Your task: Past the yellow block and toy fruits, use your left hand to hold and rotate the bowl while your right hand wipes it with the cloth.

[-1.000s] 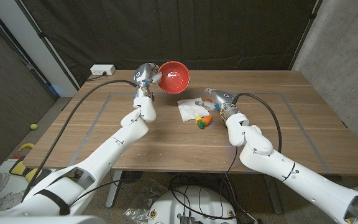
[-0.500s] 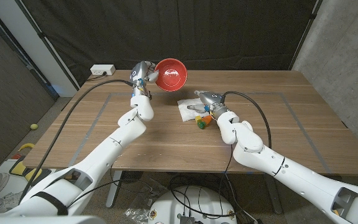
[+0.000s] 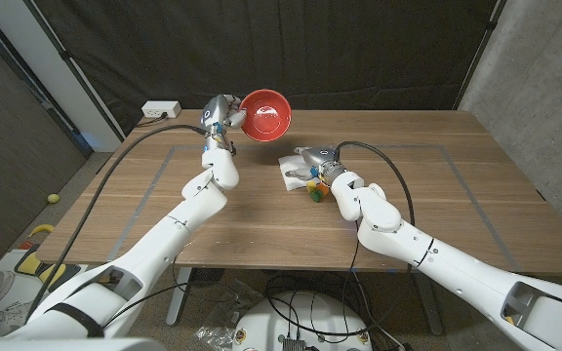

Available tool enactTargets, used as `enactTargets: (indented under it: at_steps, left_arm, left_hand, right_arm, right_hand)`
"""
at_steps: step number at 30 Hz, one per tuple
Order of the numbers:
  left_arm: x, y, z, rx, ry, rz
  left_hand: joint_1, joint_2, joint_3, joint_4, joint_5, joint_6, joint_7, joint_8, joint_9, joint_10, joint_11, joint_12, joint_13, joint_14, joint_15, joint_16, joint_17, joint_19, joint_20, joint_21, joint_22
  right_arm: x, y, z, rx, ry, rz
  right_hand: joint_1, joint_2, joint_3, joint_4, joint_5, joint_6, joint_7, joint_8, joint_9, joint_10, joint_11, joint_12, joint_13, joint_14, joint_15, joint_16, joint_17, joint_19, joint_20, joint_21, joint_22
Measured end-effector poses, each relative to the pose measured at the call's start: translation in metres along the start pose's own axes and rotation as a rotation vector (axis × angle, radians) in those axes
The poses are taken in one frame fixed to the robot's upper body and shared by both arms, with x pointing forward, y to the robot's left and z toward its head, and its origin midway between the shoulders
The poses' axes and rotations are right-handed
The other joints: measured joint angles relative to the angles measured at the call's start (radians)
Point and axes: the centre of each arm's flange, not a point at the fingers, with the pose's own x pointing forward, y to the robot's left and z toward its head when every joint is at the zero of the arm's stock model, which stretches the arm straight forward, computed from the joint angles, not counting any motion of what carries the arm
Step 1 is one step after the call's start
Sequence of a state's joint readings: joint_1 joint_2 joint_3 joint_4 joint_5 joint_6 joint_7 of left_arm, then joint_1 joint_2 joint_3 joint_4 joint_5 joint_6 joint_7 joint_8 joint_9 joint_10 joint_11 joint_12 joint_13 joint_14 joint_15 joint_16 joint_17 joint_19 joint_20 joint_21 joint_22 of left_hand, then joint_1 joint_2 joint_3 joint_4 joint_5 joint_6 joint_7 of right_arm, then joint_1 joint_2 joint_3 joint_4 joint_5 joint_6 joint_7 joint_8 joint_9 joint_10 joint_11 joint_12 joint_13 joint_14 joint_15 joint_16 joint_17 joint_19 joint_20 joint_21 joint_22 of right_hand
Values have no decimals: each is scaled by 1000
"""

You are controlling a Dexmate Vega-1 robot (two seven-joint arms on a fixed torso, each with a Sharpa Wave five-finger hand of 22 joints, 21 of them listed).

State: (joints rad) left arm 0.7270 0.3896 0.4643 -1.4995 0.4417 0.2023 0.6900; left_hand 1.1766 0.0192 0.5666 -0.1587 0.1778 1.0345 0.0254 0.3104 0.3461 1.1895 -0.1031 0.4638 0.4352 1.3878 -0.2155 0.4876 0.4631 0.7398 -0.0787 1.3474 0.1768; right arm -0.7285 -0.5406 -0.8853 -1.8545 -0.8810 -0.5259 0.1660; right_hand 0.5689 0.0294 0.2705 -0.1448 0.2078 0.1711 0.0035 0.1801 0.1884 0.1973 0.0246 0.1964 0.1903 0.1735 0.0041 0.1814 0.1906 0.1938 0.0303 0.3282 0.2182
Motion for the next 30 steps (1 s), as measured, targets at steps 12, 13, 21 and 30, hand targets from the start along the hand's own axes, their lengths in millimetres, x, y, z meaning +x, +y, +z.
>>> enactTargets:
  at_steps: [12, 13, 21, 30]
  left_arm:
    - [-1, 4, -4, -4, 5, 6]
    - [-1, 4, -4, -4, 5, 6]
    - [-3, 6, -6, -9, 3, 11]
    - [-4, 7, -7, -17, 1, 14]
  left_hand:
    - [0, 0, 0, 0, -1, -3, 4, -4, 1, 0, 0, 0, 0, 0, 0, 0, 3, 5, -2, 0, 0]
    - [0, 0, 0, 0, -1, -3, 4, -4, 1, 0, 0, 0, 0, 0, 0, 0, 3, 5, -2, 0, 0]
    - [0, 0, 7, -7, -1, 4, 3, -15, -3, -8, -8, 0, -6, 0, 0, -8, 5, 5, -2, 0, 0]
    - [-1, 0, 10, -10, -2, 4, 4, -23, -8, -9, -9, -7, -9, -4, -1, -16, 10, 5, -2, 0, 0]
  right_arm:
    - [14, 3, 4, -35, -3, 46]
    - [15, 3, 4, -36, -2, 46]
    - [21, 8, 2, -69, 28, 120]
    - [30, 13, 1, -89, 43, 154]
  right_hand:
    - [5, 5, -7, 7, 0, -5, 6, 0, 0, -4, 4, 0, 0, 0, 0, 4, 1, 4, -4, 0, 0]
    - [5, 5, -9, 9, 0, -5, 6, 0, 0, -5, 5, 0, 0, 0, 0, 4, 2, 4, -4, 0, 0]
    - [1, 10, -11, 11, 0, -5, 6, 5, 0, -4, 6, 4, 0, 0, 0, 4, 3, 4, -4, 0, 0]
    - [-6, 3, -18, 18, 0, 0, 11, 9, 0, 6, 9, 11, 0, 10, -10, 8, 3, 8, -7, 0, 0]
